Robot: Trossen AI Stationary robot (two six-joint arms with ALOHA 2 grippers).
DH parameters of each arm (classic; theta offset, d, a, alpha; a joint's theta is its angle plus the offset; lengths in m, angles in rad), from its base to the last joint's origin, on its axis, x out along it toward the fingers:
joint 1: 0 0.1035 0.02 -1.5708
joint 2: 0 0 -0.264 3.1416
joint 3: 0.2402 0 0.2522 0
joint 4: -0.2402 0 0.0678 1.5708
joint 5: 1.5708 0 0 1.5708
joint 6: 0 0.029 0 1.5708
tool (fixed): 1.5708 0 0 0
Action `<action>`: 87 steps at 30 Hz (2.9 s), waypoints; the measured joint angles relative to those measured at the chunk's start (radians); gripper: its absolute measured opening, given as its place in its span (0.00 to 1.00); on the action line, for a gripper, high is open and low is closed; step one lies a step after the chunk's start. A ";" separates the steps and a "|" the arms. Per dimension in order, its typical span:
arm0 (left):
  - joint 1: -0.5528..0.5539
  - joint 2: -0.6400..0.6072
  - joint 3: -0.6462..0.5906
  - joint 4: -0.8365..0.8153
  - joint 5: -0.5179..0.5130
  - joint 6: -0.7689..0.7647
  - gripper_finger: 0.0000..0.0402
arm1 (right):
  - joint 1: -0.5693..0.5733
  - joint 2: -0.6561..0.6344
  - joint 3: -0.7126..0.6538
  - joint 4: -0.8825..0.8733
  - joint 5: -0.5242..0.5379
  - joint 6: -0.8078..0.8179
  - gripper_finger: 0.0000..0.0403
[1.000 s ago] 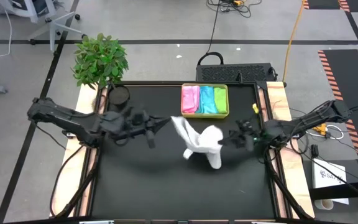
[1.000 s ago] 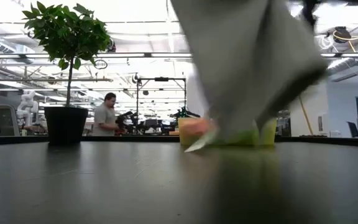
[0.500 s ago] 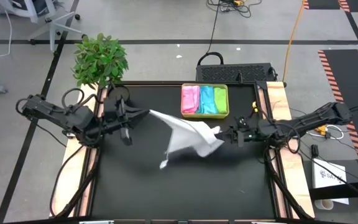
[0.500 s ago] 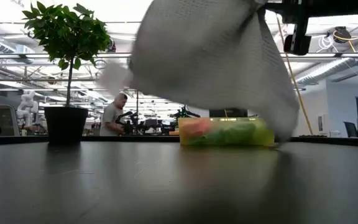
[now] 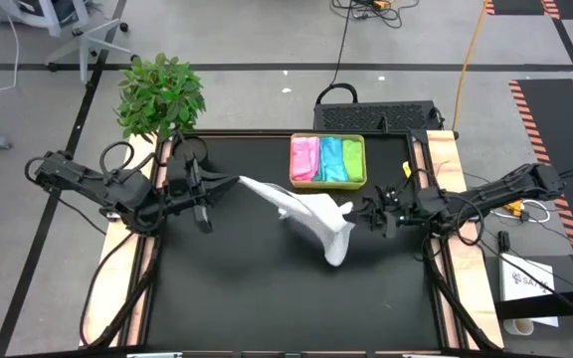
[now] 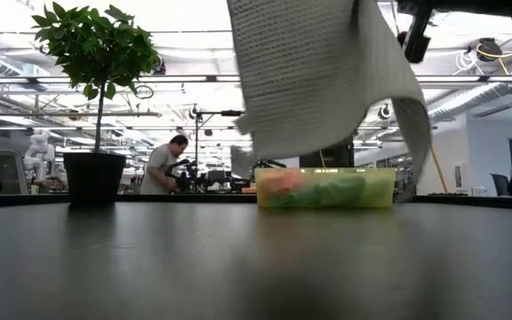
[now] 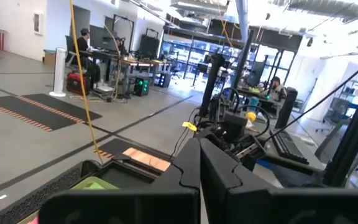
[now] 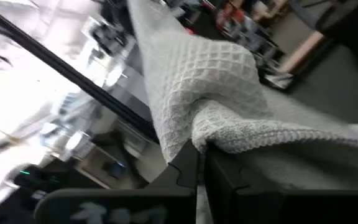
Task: Fold microfiber towels
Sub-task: Fold the white microfiber cloth
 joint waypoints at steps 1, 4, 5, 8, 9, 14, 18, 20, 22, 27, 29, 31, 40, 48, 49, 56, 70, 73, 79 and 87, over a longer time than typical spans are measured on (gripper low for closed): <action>0.000 0.000 0.000 -0.011 0.000 -0.006 0.00 | 0.000 0.004 0.000 -0.022 0.000 -0.010 0.01; 0.000 0.001 0.000 -0.051 0.000 -0.047 0.00 | 0.000 0.026 0.000 -0.129 0.002 -0.014 0.01; 0.000 0.001 0.000 -0.062 0.001 -0.058 0.00 | 0.000 0.037 0.000 -0.164 0.001 -0.011 0.01; 0.000 0.012 0.000 -0.095 -0.014 -0.102 0.00 | -0.001 0.077 0.000 -0.177 0.011 -0.039 0.01; 0.000 0.022 0.001 -0.105 -0.027 -0.124 0.00 | -0.001 0.092 0.000 -0.155 0.028 -0.045 0.01; 0.017 0.105 0.002 -0.212 -0.085 -0.234 0.00 | -0.041 0.135 -0.002 0.026 0.039 -0.079 0.01; 0.062 0.125 0.000 -0.233 -0.121 -0.227 0.00 | -0.123 0.136 -0.001 0.100 0.022 -0.131 0.01; 0.094 0.115 0.001 -0.230 -0.123 -0.203 0.00 | -0.169 0.135 -0.001 0.113 -0.002 -0.149 0.01; 0.123 0.097 0.001 -0.236 -0.122 -0.163 0.00 | -0.210 0.137 -0.001 0.098 -0.048 -0.150 0.01; 0.194 0.021 0.001 -0.233 -0.118 -0.058 0.00 | -0.301 0.140 -0.001 0.046 -0.111 -0.163 0.01; 0.219 -0.009 0.001 -0.244 -0.102 -0.036 0.00 | -0.333 0.140 -0.001 0.045 -0.142 -0.175 0.01; 0.234 -0.033 0.001 -0.272 -0.080 -0.045 0.00 | -0.355 0.140 -0.001 0.045 -0.175 -0.166 0.01; 0.246 -0.045 0.001 -0.479 -0.067 -0.170 0.00 | -0.379 0.138 -0.001 0.042 -0.262 -0.155 0.01; 0.283 -0.044 0.001 -0.473 -0.035 -0.175 0.00 | -0.450 0.138 0.028 0.044 -0.322 -0.130 0.00; 0.283 -0.040 0.001 -0.475 -0.030 -0.183 0.00 | -0.439 0.138 0.036 0.039 -0.338 -0.131 0.00; 0.232 0.022 0.001 -0.475 0.043 -0.275 0.00 | -0.285 0.148 0.047 -0.117 -0.289 -0.132 0.00; 0.050 0.298 0.000 -0.145 0.221 -0.604 0.00 | 0.139 0.248 0.044 0.089 -0.344 0.326 0.00; 0.044 0.298 0.000 -0.050 0.249 -0.609 0.00 | 0.157 0.247 0.045 0.233 -0.343 0.336 0.00; 0.051 0.290 0.001 -0.136 0.227 -0.633 0.00 | 0.156 0.246 0.045 0.015 -0.344 0.294 0.00; 0.116 0.419 0.001 -0.349 0.221 -0.759 0.00 | 0.089 0.248 0.044 -0.583 -0.280 0.286 0.00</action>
